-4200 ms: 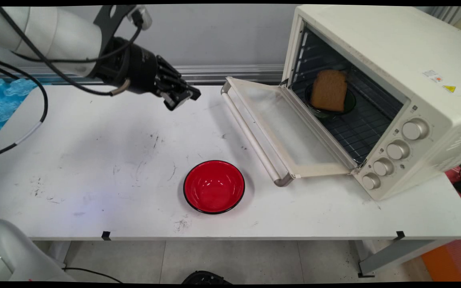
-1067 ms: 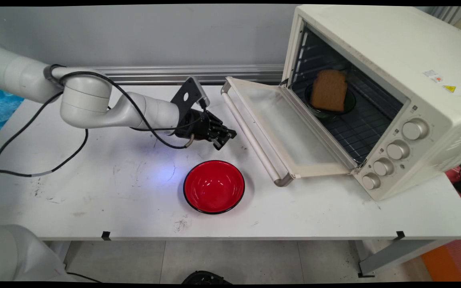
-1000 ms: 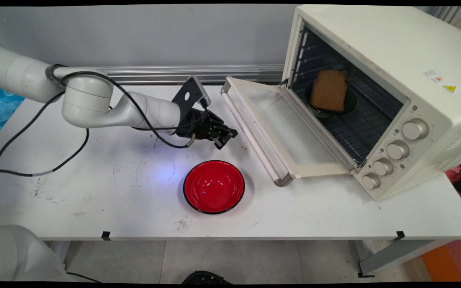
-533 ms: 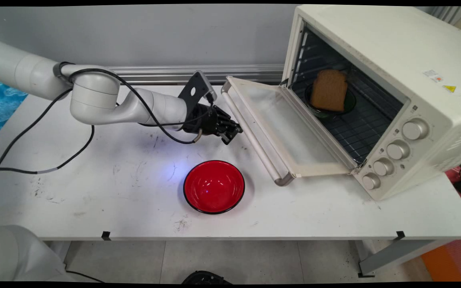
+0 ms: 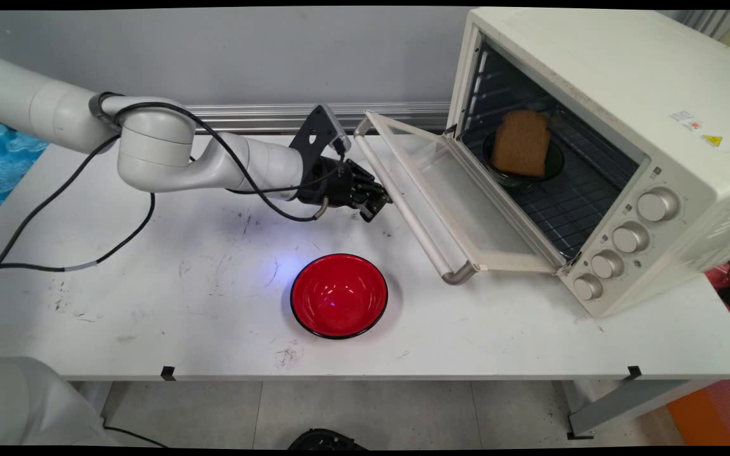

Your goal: Close the oven

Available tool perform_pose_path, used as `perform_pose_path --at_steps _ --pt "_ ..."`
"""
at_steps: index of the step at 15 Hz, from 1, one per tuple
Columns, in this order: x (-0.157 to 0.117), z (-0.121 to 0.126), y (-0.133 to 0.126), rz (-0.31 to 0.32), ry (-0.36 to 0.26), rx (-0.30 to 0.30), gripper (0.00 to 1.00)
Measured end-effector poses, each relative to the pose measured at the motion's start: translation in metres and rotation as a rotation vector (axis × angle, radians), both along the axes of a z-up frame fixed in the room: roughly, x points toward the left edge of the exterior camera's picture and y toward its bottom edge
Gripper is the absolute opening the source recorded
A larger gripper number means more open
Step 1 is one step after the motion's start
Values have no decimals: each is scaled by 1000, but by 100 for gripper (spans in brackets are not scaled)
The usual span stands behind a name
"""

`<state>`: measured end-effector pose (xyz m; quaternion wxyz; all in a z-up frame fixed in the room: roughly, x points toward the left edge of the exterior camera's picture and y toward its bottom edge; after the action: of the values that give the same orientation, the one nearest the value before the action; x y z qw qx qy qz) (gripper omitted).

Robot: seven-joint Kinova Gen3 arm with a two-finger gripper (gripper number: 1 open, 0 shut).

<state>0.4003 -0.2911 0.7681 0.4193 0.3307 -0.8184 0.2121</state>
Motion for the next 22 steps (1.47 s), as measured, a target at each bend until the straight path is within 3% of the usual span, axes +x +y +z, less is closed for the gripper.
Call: perform_pose_path --at_steps 22 --pt "-29 55 -12 -24 51 -107 0"
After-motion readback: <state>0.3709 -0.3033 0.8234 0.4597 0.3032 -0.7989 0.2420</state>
